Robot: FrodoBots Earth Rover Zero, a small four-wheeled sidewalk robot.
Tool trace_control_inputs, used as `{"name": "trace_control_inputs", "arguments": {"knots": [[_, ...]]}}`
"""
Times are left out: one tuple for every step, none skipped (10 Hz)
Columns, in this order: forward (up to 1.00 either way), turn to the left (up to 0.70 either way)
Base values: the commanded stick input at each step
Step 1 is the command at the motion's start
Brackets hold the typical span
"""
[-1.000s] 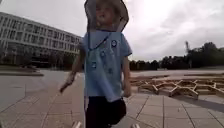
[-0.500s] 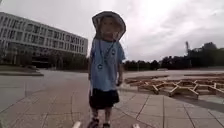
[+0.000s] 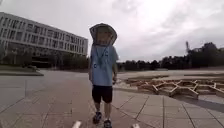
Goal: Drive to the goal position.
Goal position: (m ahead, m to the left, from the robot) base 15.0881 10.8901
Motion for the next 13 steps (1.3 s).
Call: {"name": "trace_control_inputs", "arguments": {"knots": [[0.05,0.00],[0.06,0.00],[0.06,0.00],[0.06,0.00],[0.06,0.00],[0.08,0.00],[0.11,0.00],[0.13,0.00],[0.12,0.00],[0.12,0.00],[0.12,0.00],[0.12,0.00],[0.09,0.00]]}}
